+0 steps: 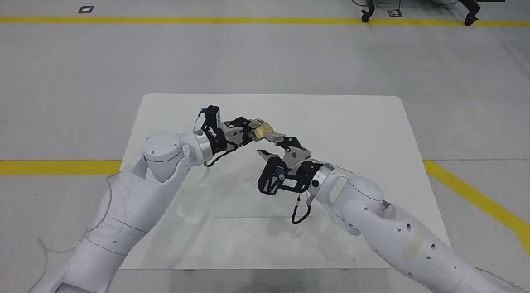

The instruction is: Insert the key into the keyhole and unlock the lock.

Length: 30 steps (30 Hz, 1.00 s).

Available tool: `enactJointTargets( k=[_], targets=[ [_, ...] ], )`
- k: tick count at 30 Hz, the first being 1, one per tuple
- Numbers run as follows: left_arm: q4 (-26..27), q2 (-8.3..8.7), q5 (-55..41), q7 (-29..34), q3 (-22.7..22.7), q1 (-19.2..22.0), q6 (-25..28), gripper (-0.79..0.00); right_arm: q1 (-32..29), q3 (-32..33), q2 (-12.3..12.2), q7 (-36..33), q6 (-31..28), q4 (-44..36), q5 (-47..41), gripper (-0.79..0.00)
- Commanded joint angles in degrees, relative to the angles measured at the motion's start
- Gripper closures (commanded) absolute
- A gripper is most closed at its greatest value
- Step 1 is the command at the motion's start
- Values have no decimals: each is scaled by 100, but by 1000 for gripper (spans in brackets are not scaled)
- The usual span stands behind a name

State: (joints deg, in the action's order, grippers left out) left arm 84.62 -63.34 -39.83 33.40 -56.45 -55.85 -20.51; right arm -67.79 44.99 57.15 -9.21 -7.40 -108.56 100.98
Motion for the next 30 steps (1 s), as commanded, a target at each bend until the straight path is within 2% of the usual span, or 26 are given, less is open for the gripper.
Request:
enactJointTargets(
  k=[1, 4, 8, 11, 13, 15, 16, 22, 24, 27, 30],
  targets=[
    [-7, -7, 12, 14, -7, 4, -15, 0, -24, -23, 20, -161, 1, -65, 136, -345],
    [-16, -16, 19, 34, -26, 3, -44, 0, -66, -23, 47, -296, 9, -125, 287, -345],
    [-7, -25, 65, 30, -53, -11, -55, 0, -138, 24, 71, -427, -6, -194, 433, -308],
    [16, -30, 139, 22, -59, -23, -70, 0, -189, 73, 87, -497, -19, -249, 517, -191],
    [35, -34, 181, 15, -62, -34, -76, 0, -219, 121, 99, -508, -20, -263, 508, -142],
    [52, -38, 216, 16, -64, -44, -88, 0, -243, 164, 115, -475, -21, -254, 457, -25],
    [57, -40, 228, 21, -67, -48, -95, 0, -246, 184, 123, -465, -32, -236, 440, 0],
    [83, -52, 347, 16, -76, -61, -126, 0, -256, 255, 189, -484, -58, -141, 279, 0],
    [97, -59, 397, 13, -70, -63, -103, 0, -283, 323, 221, -450, -17, -94, -94, 0],
    [111, -66, 487, -8, -72, -72, -48, 0, -334, 585, 256, -97, -88, 77, -1173, 0],
    [141, -69, 556, -54, -100, -101, 15, 0, -410, 921, 264, 461, -431, 324, -2372, 0]
  ],
)
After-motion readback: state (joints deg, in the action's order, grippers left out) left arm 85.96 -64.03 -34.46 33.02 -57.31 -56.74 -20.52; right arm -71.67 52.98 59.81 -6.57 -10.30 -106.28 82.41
